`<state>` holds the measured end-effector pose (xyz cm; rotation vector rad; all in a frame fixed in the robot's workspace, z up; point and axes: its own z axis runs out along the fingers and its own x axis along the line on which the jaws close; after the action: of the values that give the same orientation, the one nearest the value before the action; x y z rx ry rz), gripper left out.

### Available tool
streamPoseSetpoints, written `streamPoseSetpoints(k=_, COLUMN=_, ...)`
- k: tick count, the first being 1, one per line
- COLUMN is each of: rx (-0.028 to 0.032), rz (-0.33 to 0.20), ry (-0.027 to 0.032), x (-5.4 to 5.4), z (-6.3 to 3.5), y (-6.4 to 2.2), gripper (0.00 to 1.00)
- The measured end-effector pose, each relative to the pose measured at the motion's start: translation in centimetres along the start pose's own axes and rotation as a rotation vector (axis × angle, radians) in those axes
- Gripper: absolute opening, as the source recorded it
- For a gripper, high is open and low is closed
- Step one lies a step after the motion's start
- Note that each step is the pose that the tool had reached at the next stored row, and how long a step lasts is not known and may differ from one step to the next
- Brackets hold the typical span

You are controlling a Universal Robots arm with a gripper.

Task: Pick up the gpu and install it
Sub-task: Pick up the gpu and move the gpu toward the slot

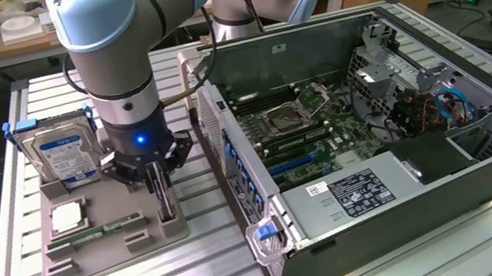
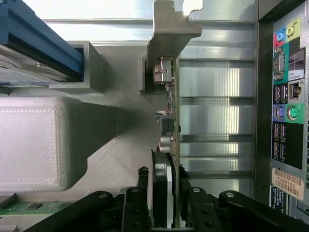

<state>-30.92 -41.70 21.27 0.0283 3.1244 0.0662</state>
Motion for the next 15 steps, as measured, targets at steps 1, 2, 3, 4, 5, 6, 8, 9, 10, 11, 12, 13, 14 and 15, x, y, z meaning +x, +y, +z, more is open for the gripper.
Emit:
streamPoseSetpoints(k=1, rx=0.0001, rz=0.000, ry=-0.0005, x=0.03, z=-0.01, y=0.00, gripper=0.36)
streamPoseSetpoints(k=2, rx=0.0001, rz=0.000, ry=-0.0008, x=0.04, z=0.00, y=-0.01, gripper=0.36)
streamPoseSetpoints(k=3, rx=0.0001, rz=0.000, ry=-0.0008, x=0.04, z=0.00, y=0.00, gripper=0.36)
streamPoseSetpoints(k=4, rx=0.0000, rz=0.000, ry=-0.0009, x=0.04, z=0.00, y=0.00, gripper=0.36)
streamPoseSetpoints(k=5, rx=-0.0001, rz=0.000, ry=-0.0010, x=0.04, z=0.01, y=0.00, gripper=0.36)
streamPoseSetpoints(k=6, rx=0.0000, rz=0.000, ry=-0.0010, x=0.05, z=0.01, y=0.00, gripper=0.36)
streamPoseSetpoints(k=8, rx=0.0001, rz=0.000, ry=-0.0009, x=0.05, z=0.00, y=0.00, gripper=0.36)
streamPoseSetpoints(k=9, rx=0.0001, rz=0.000, ry=-0.0009, x=0.05, z=0.01, y=-0.01, gripper=0.36)
streamPoseSetpoints(k=10, rx=0.0001, rz=0.000, ry=-0.0009, x=0.05, z=0.01, y=-0.01, gripper=0.36)
streamPoseSetpoints(k=11, rx=0.0001, rz=0.000, ry=-0.0008, x=0.05, z=0.01, y=-0.01, gripper=0.36)
streamPoseSetpoints(k=12, rx=0.0001, rz=0.000, ry=-0.0008, x=0.05, z=0.02, y=0.00, gripper=0.36)
streamPoseSetpoints(k=13, rx=0.0001, rz=0.000, ry=-0.0008, x=0.05, z=0.02, y=-0.01, gripper=0.35)
streamPoseSetpoints(k=14, rx=0.0002, rz=0.000, ry=-0.0007, x=0.05, z=0.02, y=-0.01, gripper=0.35)
streamPoseSetpoints(k=15, rx=0.0001, rz=0.000, ry=-0.0007, x=0.05, z=0.02, y=-0.01, gripper=0.28)
